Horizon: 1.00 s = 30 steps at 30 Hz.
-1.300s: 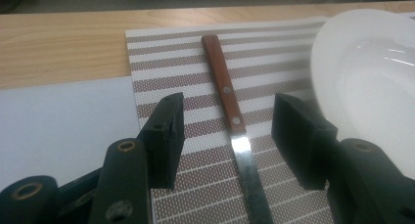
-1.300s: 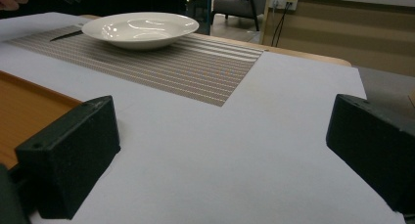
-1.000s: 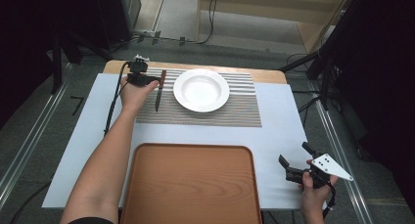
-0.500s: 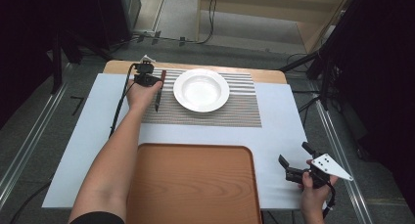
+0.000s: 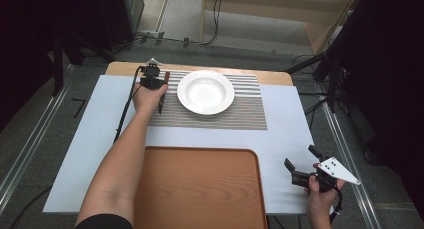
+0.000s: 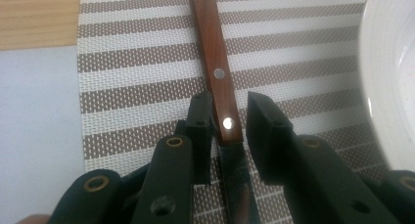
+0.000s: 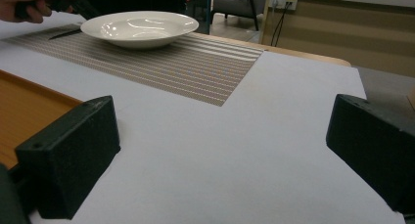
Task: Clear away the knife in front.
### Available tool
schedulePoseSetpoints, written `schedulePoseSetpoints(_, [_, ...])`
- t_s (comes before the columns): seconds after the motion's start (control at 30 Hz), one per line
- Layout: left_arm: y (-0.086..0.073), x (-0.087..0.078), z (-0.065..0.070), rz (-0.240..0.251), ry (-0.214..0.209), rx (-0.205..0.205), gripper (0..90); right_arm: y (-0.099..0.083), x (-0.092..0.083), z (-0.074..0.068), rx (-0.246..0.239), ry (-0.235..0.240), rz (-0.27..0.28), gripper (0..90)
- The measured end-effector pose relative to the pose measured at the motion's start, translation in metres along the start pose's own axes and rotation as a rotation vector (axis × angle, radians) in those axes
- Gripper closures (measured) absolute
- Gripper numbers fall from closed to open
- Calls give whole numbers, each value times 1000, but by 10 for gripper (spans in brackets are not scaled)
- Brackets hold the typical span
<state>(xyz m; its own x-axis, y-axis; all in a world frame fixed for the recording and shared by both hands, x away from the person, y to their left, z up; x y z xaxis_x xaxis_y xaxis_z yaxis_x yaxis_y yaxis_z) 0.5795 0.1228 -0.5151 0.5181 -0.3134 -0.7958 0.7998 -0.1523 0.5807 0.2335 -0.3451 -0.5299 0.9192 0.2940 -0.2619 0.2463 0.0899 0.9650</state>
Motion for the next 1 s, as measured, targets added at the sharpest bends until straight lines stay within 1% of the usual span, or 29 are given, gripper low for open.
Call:
schedulePoseSetpoints(0.13, [-2, 3, 2, -2, 15, 5, 713, 0, 0, 0, 0, 0, 0, 0])
schedulePoseSetpoints(0.2, [-2, 4, 4, -2, 30, 14, 701, 0, 0, 0, 0, 0, 0, 0])
schedulePoseSetpoints(0.27, [-2, 4, 5, -6, 54, 26, 721, 0, 0, 0, 2, 0, 0, 0])
schedulePoseSetpoints(0.33, [-2, 4, 4, -6, 55, 25, 761, 0, 0, 0, 0, 0, 0, 0])
schedulePoseSetpoints(0.43, [-2, 3, 1, -8, 38, 17, 766, 0, 0, 0, 2, -1, -1, 0])
schedulePoseSetpoints(0.53, [-4, 2, 1, 4, 55, 34, 768, 0, 0, 0, 1, 1, 1, 0])
schedulePoseSetpoints(0.6, [-4, 0, 1, 10, 47, 34, 769, 0, 0, 0, 1, 1, 2, 0])
schedulePoseSetpoints(0.63, [-4, -2, 1, 16, 45, 40, 769, 0, 0, 0, 3, 0, 1, 0])
schedulePoseSetpoints(0.73, [-3, -5, 0, 19, 39, 46, 769, 0, 0, 1, 2, 1, 3, 0])
schedulePoseSetpoints(0.8, [-2, -9, 0, 21, 27, 46, 769, 0, 0, 0, 2, 0, 3, 0])
schedulePoseSetpoints(0.93, [-1, -17, -2, 20, 22, 68, 769, 0, 0, 0, 1, 1, 3, 0])
schedulePoseSetpoints(1.0, [-1, -21, -2, 29, 23, 73, 770, 0, 0, 0, 0, 3, 4, 0])
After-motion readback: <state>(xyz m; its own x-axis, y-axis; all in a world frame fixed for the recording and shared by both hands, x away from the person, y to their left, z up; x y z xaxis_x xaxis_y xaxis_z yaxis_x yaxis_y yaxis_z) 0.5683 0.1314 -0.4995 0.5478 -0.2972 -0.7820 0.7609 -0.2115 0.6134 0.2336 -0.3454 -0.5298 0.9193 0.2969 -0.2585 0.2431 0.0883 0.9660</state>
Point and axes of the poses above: each handheld gripper's, and its own axes: x roughly forward along the jaws, y roughly out of its top, z roughly to its right, the point moved 4 cm from there along x, roughly forward along the jaws, and after that the axes turned 3 degrees about -y, right-handed, at the moved point
